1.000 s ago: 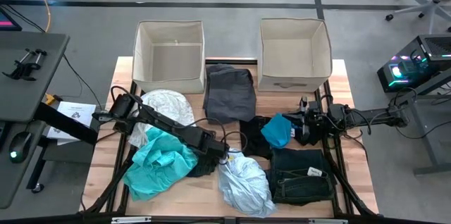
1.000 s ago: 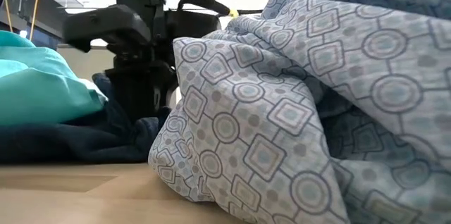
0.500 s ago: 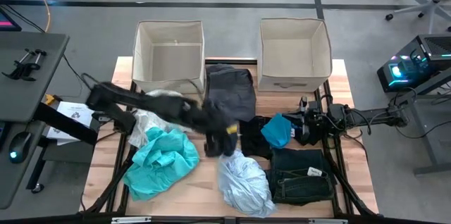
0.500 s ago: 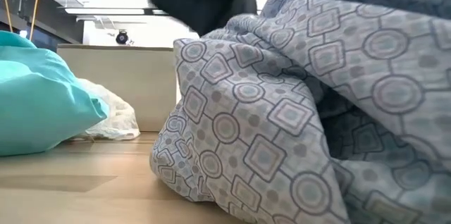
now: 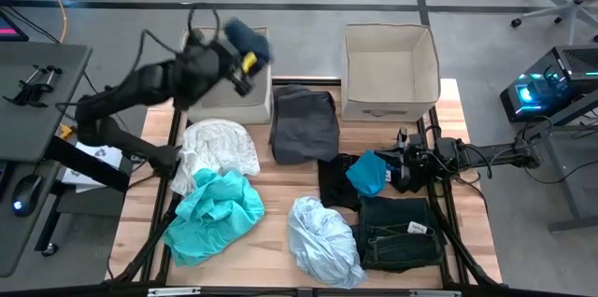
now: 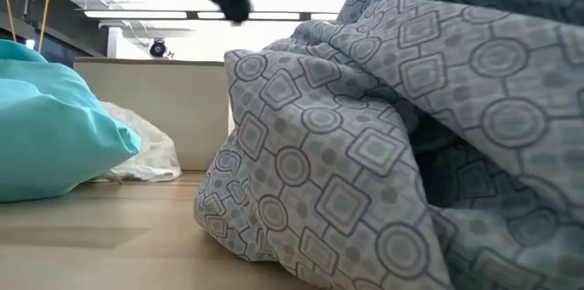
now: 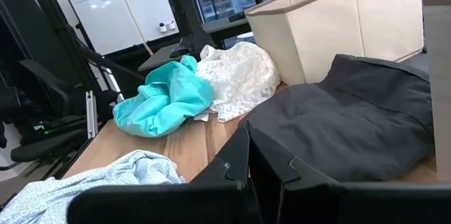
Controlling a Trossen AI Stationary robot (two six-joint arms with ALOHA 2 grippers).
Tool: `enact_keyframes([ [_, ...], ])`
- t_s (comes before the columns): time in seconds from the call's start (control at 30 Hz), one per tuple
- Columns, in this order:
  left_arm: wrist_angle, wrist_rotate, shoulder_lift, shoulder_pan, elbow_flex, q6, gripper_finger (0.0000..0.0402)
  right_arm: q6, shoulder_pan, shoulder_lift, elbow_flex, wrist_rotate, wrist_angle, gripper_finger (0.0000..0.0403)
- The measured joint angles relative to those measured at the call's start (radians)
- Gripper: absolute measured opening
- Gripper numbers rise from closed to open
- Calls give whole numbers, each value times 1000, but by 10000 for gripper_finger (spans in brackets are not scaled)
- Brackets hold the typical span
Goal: Sort clothes
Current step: Put the dark blue underwear into the left laundry organizer, then put the left black underwear into the left laundry organizer
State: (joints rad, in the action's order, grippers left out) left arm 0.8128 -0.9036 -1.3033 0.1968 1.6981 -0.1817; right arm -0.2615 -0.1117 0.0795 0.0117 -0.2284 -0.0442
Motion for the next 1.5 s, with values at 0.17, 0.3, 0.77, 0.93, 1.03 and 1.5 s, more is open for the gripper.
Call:
enact_keyframes([
  [0.17,53,197,-14,254,1,-38,1,0,0,0,0,0,0,0],
  [0.3,179,386,-88,432,-14,-9,1,0,0,0,0,0,0,0],
  [0.77,252,686,-302,706,-338,-38,16,0,0,0,0,0,0,0],
  [0.93,261,689,-318,732,-340,-33,87,0,0,0,0,0,0,0],
  [1.03,266,689,-284,740,-340,10,141,0,0,0,0,0,0,0],
  [1.5,271,916,71,670,-339,253,221,61,0,0,0,-1,0,0],
])
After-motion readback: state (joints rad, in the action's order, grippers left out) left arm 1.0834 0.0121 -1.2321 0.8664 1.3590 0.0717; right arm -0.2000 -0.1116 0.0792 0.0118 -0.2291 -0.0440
